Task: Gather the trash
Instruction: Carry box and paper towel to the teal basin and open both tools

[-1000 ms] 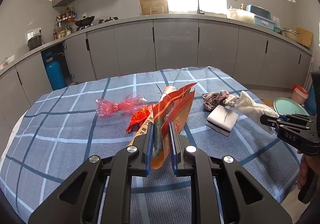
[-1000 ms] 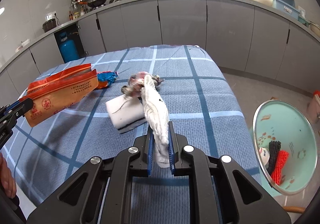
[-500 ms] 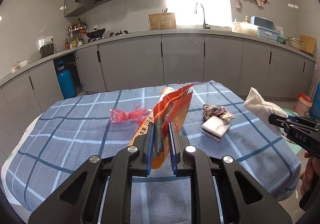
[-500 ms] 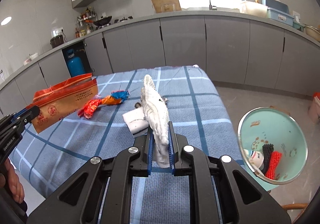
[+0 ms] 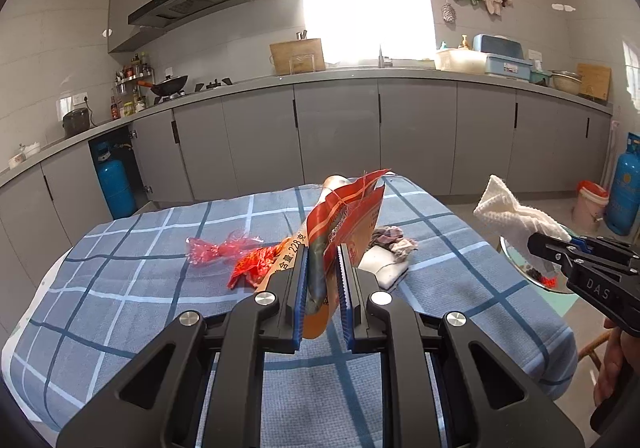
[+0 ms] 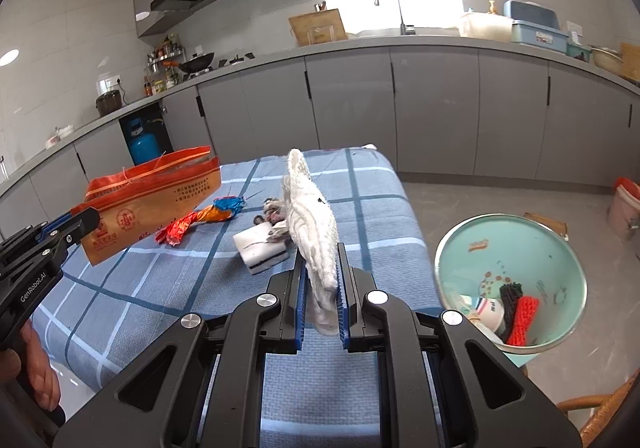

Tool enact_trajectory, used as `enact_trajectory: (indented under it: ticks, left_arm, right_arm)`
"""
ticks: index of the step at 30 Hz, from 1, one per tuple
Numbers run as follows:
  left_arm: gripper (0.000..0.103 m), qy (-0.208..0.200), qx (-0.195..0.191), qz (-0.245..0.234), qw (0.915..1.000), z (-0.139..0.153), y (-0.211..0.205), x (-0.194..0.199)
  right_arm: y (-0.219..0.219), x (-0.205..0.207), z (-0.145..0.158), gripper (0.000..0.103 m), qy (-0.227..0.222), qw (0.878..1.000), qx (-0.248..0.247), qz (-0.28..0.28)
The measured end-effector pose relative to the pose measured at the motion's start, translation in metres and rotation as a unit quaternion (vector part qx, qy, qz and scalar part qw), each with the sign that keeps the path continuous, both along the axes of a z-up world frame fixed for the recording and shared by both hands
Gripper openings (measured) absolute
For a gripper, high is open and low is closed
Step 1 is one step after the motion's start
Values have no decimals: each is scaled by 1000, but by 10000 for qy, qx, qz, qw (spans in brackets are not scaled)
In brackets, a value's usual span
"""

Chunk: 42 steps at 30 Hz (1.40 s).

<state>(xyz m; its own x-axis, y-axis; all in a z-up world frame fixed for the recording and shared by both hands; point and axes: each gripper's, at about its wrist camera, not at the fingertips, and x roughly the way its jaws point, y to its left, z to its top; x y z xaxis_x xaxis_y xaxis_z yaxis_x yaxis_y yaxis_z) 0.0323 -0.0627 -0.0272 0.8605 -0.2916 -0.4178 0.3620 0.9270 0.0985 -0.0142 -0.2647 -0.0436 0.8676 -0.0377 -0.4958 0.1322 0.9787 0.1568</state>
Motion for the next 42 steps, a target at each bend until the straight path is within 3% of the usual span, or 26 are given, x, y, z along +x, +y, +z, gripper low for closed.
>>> enact_trajectory:
  ticks: [25, 31, 42]
  left_arm:
    - [15, -130, -9, -693, 9975, 10, -62, 5]
    - [15, -145, -2, -1128, 9935, 11, -99, 1]
    - [15, -21, 252, -2034, 9788, -6, -191, -2]
  right_arm:
    - [-48, -10, -12, 14, 79, 9981, 96, -604]
    - [-79, -19, -15, 14, 87, 9950, 114, -985]
    - [-148, -32, -34, 14, 273, 9843, 151, -1738]
